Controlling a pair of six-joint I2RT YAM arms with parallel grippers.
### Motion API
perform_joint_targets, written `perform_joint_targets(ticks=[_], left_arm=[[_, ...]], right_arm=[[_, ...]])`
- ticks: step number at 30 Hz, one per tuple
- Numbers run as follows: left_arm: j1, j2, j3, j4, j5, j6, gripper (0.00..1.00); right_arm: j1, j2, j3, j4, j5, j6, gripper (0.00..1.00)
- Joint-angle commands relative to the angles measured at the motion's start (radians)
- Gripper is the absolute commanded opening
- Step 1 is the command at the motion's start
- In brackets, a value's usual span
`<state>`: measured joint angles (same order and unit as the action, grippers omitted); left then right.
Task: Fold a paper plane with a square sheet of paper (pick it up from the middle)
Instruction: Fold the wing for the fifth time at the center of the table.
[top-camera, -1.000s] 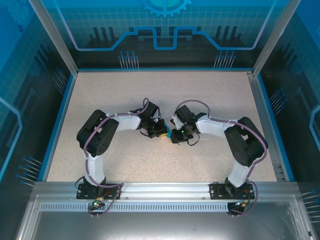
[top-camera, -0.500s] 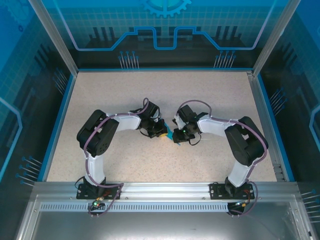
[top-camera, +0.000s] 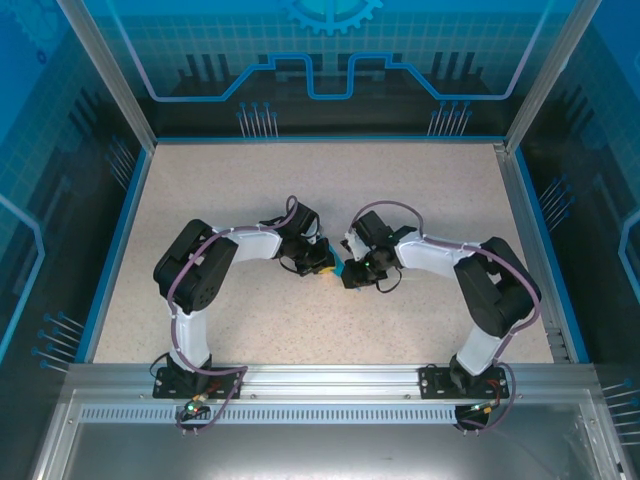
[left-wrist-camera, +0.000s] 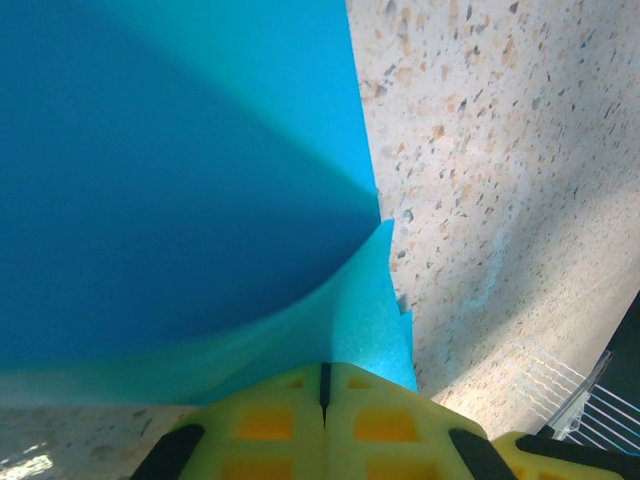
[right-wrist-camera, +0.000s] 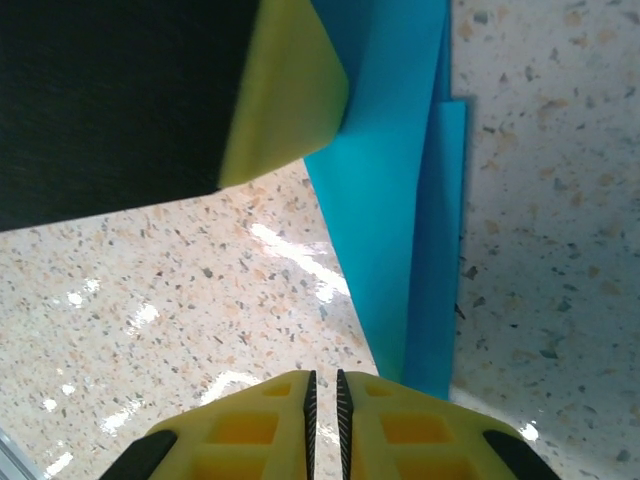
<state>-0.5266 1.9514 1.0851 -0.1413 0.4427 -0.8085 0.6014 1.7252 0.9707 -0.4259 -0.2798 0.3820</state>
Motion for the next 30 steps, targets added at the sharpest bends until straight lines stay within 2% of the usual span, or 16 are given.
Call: perform_joint_targets(ticks=[1,14,24,30], left_arm=[[0.004,0.062,-0.021,-0.092,-0.107,0.024,0.03],[0.005,0.063,-0.019,-0.094,-0.108,0.024,0.03],[0.004,0.066,-0.012,-0.103,-0.114,0.026,0.03],[0.004,0.074,-0.001,-0.116,-0.126,0.032,0.03]], right_arm=[[0.002,0.034,-0.002,-0.041,0.011,0.004,0.15],[-0.028,0.034,-0.007,-0.074,0.065,-0.003,0.14],[-0.028,-0.019,0.005,-0.076,0.029,-0.015,0.16],[-0.028,-0.009,0.014,-0.098,0.076,-0.024,0.17]])
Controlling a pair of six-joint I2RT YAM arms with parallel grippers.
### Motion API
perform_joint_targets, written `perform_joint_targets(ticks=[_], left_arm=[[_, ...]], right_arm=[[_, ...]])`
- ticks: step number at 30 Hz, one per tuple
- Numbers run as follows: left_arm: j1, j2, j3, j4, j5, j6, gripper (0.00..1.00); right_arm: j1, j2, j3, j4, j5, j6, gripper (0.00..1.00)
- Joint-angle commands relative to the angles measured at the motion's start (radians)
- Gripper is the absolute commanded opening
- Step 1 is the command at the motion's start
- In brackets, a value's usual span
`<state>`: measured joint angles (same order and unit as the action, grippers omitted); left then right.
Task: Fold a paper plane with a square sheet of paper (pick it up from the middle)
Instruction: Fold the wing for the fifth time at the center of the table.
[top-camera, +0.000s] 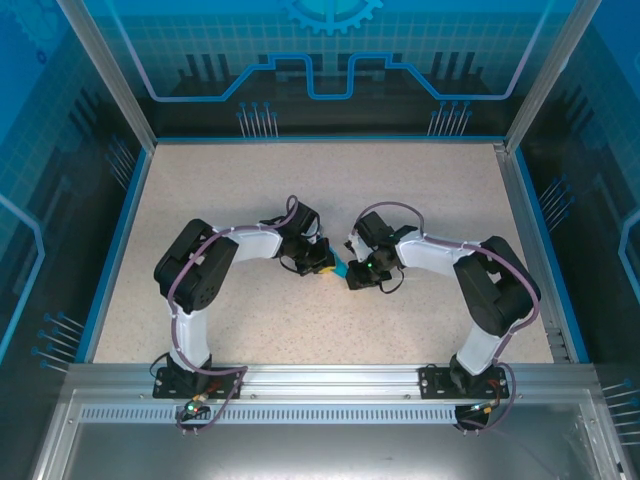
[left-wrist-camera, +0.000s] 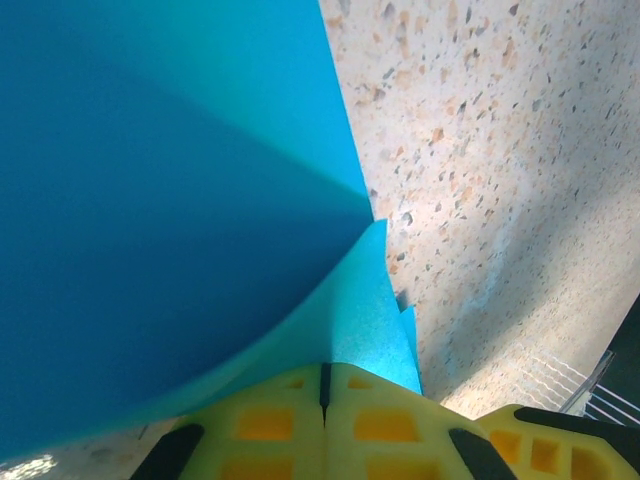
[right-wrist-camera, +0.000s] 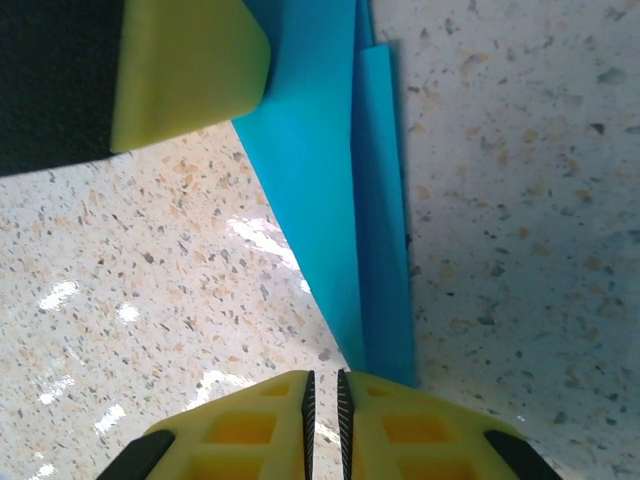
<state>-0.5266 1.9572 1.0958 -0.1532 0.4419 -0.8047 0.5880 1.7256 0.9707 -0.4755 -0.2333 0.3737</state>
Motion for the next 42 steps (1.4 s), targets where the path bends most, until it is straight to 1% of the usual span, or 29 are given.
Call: perform_joint_targets(ticks=[1,9,23,27,29,34,38,42], left_arm=[[0.004,0.069,-0.011,-0.105,-0.126,0.028,0.03],[0.004,0.081,-0.004,-0.115,-0.134,0.033,0.03],[0.004,0.089,-0.004,-0.121,-0.144,0.038,0.03],[0.005,0.089,-0.005,-0.12,-0.142,0.039,0.03],[0.005,0.091,-0.004,-0.118,-0.14,0.037,0.03],[0.004,0.094,-0.004,-0.112,-0.138,0.032,0.03],[0.004,0.097,-0.005,-0.112,-0.136,0.035,0.03],[0.004,0.095,-0.005,-0.114,-0.135,0.033,0.03]], right_arm=[[-0.014,-0.007,0.014,-0.049,0.036,-0.016,0.17],[-0.014,0.014,0.027,-0.057,0.078,-0.02,0.18],[-0.031,0.035,0.025,-0.083,0.083,0.015,0.17],[-0.024,-0.051,0.017,-0.027,-0.002,0.026,0.18],[-0.017,-0.064,0.022,0.006,-0.052,0.037,0.19],[-0.004,0.015,0.051,0.083,-0.127,0.076,0.18],[0.001,0.09,0.112,0.107,-0.151,0.09,0.16],[0.0,0.164,0.171,0.079,-0.141,0.079,0.14]])
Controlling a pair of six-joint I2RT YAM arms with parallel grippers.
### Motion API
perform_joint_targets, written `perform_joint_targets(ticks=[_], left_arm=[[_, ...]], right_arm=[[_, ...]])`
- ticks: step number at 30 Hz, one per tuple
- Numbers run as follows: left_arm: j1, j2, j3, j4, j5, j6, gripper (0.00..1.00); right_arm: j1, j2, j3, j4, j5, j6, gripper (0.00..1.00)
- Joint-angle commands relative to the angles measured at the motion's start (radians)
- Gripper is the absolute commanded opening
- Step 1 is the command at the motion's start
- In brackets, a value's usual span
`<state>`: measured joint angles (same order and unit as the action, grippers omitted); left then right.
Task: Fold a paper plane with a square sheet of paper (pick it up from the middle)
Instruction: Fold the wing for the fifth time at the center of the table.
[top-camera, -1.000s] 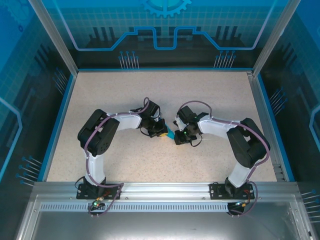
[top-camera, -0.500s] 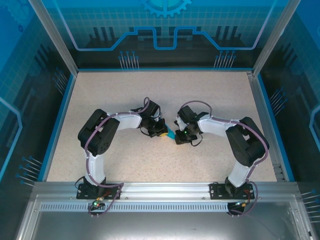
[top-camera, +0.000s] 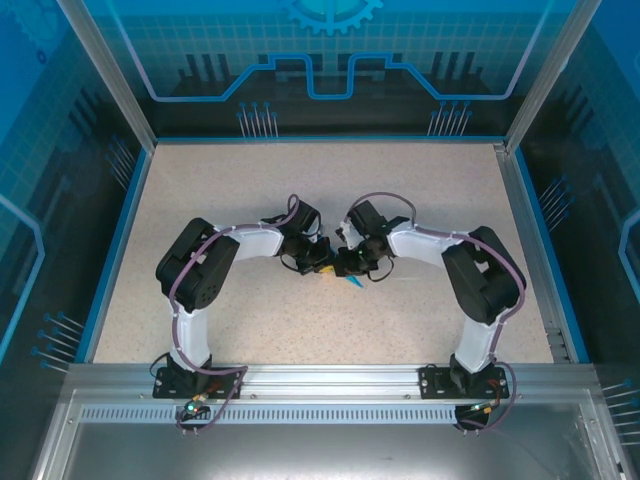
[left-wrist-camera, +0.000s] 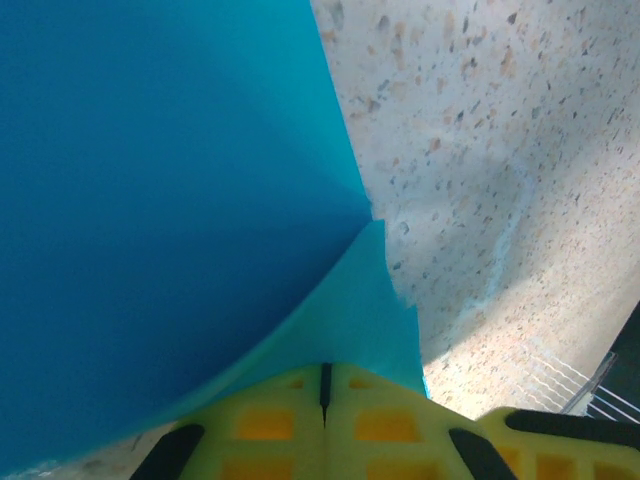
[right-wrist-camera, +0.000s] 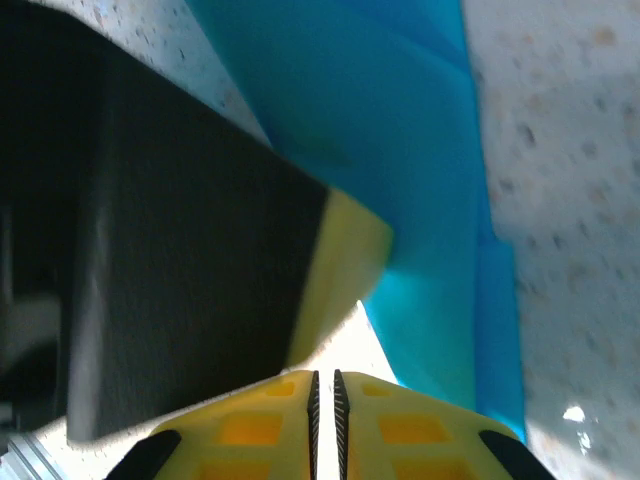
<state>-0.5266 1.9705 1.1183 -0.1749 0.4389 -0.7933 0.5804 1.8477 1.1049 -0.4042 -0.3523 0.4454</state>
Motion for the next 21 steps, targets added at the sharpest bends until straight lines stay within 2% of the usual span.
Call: perform_joint_targets(ticks=[1,11,21], left_arm=[[0.004,0.082,-0.028,-0.091,-0.132,0.025,0.03],[0.005,0.09,-0.026,-0.1,-0.147,0.028,0.03],[0.008,0.099,-0.017,-0.126,-0.177,0.038,0.03]], right_arm=[[0.006,0.054,0.042,0.001,-0.019,0.004,0.14],[-0.037,0.052,-0.004,-0.096,0.042,-0.055,0.11],[-0.119,-0.028,-0.123,-0.08,-0.004,-0.078,0.11]])
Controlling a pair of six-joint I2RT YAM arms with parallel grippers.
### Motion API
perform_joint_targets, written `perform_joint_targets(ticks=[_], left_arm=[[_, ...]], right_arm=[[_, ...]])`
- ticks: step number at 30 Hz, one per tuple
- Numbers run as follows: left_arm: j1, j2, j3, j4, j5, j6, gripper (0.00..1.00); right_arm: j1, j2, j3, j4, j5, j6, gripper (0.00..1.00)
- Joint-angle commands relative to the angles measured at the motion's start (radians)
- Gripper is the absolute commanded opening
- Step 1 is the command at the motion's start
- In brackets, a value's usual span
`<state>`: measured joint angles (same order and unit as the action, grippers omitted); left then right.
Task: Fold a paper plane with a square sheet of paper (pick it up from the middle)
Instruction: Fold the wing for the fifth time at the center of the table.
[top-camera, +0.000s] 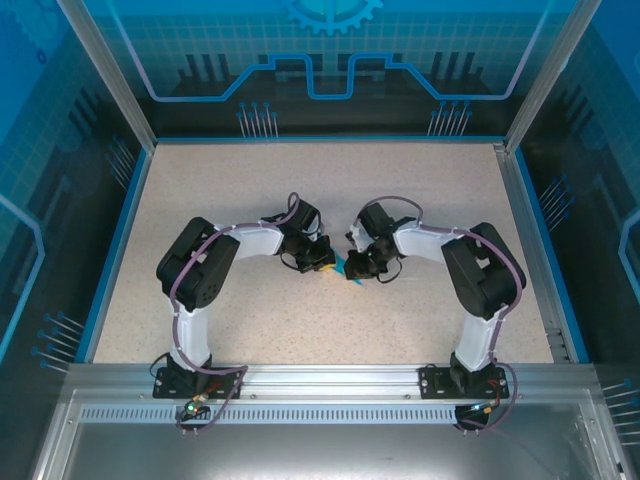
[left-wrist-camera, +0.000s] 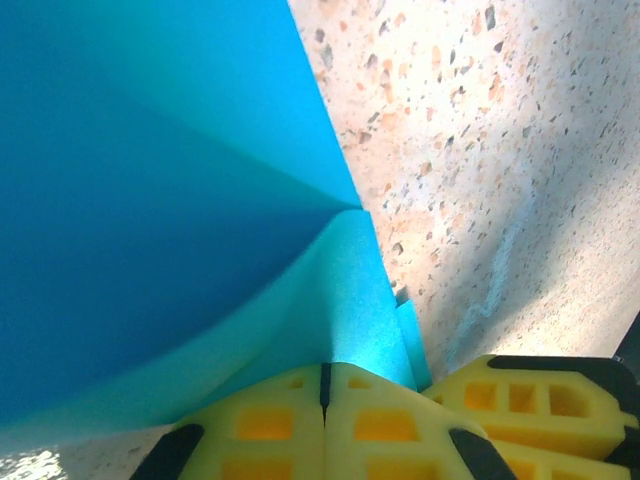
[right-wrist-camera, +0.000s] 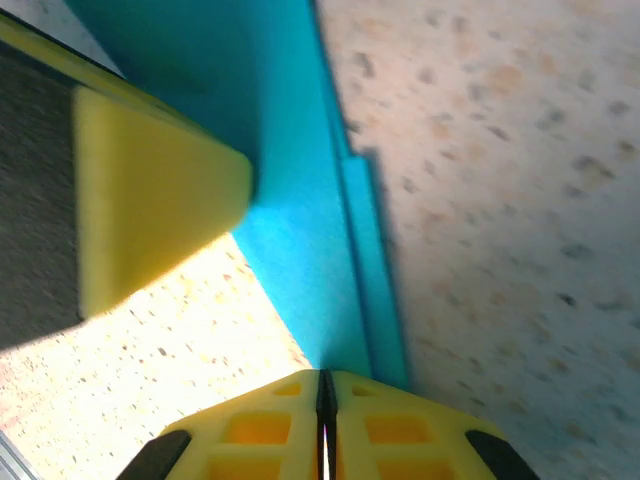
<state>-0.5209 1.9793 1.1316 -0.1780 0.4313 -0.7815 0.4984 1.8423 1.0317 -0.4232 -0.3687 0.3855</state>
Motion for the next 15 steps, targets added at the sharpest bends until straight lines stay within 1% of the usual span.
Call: perform_joint_targets(ticks=[1,8,11,15], left_arm=[[0.004,0.092,-0.03,-0.125,-0.172,0.028,0.02],[0.006,0.092,-0.024,-0.129,-0.17,0.031,0.03],[0.005,0.092,-0.02,-0.128,-0.164,0.031,0.03],[0.004,0.091,-0.013,-0.126,-0.155,0.033,0.03]], right_arm=[[-0.048,-0.03,-0.065,-0.054,0.009,-0.016,0.11],[-0.092,-0.074,-0.141,-0.035,0.003,-0.007,0.1],[-0.089,-0.103,-0.142,-0.037,-0.008,-0.005,0.1],[-0.05,-0.195,-0.123,-0.002,-0.023,0.01,0.11]])
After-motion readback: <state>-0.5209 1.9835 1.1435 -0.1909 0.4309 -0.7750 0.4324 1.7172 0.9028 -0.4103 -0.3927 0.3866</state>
